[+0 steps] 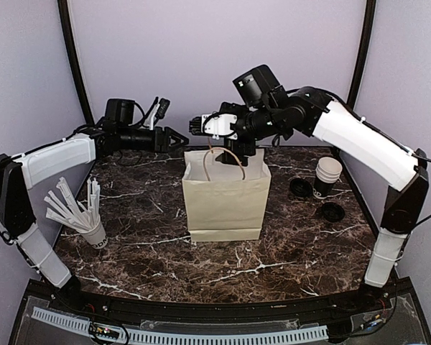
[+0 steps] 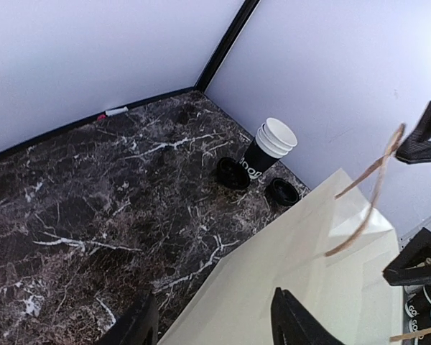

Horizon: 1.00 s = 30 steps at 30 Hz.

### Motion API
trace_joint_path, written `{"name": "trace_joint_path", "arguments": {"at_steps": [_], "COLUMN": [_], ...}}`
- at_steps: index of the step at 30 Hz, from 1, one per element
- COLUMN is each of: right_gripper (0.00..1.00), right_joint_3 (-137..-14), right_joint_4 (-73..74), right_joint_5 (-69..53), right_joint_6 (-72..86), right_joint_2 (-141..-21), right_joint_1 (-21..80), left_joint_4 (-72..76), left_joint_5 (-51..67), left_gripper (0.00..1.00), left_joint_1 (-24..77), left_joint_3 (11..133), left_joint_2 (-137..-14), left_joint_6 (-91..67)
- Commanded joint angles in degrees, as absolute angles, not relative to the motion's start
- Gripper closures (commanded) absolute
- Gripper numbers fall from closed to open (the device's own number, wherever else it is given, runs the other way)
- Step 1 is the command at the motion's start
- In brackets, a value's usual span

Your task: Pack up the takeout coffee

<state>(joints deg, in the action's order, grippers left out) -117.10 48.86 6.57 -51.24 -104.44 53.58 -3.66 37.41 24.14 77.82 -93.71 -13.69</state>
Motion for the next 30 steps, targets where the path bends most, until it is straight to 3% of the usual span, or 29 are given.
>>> {"name": "trace_joint_path", "arguments": {"at_steps": [1,12,19,23,30], "right_gripper": [0.01,0.01,0.01,0.01,0.01], "right_joint_3": [-120.6,-118.3,-113.0,-111.7,-110.2], "right_joint_4": [45.6,44.4,43.8,43.5,43.0], "right_joint_5": [7.7,7.8,8.3,8.1,9.4], "right_joint_6": [-46.9,-42.7,-42.8,-42.4,-42.6], "right_joint_2": [-101.8,-97.9,-95.3,-94.6,-93.6], "right_joint_1": [51.9,45.2,43.6,43.4,42.7], "left_joint_4": [-10.4,-41.4,-48.6,-49.0,-45.7], "left_joint_5": [35.0,13.1,11.8,12.8,14.2], "left_gripper": [0.43,0.43,0.54,0.63,0.98], "left_joint_1": [25.6,37.6,40.0,40.3,43.1], "left_joint_3": [82.3,97.1,97.1,97.1,96.9], "left_joint_2": [-89.3,-91.8,-92.1,-92.8,-93.2], "left_joint_6": [-12.8,-20.1,-26.2,-27.4,-24.6]}}
